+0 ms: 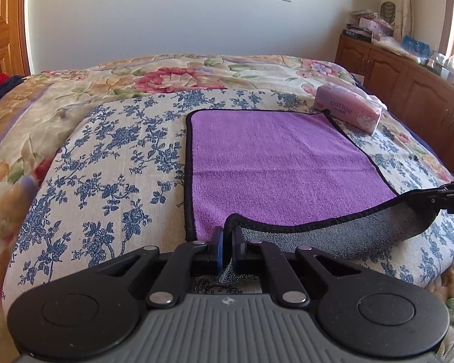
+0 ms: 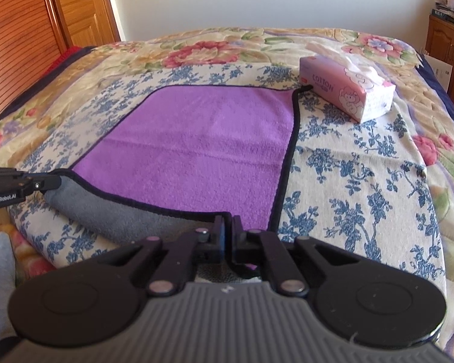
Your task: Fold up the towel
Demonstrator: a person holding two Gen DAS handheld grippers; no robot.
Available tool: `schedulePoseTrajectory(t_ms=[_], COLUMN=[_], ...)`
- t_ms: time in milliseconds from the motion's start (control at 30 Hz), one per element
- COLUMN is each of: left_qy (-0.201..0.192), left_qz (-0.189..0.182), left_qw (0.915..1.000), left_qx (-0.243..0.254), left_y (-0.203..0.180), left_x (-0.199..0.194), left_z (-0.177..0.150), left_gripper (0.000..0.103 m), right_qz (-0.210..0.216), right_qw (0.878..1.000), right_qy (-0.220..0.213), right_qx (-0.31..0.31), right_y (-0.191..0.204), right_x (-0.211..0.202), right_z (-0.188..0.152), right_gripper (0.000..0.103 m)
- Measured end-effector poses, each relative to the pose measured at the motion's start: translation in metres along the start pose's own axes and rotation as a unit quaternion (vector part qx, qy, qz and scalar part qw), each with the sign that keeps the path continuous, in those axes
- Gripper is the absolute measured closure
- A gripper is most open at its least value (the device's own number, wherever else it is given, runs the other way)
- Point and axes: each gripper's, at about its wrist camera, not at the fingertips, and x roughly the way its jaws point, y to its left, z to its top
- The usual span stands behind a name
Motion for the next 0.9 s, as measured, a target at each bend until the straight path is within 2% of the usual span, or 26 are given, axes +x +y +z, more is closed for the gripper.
schedulePoseTrajectory(t_ms=[467, 900], left_qy=[-0.034, -0.044], left_qz=[-0.005, -0.006], left_qw=[0.9994, 0.9990], left_qx=[-0.008, -0.004], left_y=[0.000, -0.001], left_x=[-0.010, -0.001], left_z=[0.012, 0.025], left_gripper=[0.097, 0.097], right_qz=[0.002, 0.006], right_qw=[0.999, 0.998], right_qy=[-0.033, -0.049], right_qx=[-0.011, -0.026], right_y=[0.000, -0.003], right_x=[-0.006, 0.000], right_z=[0.010, 0.023], right_gripper=[0.098, 0.098])
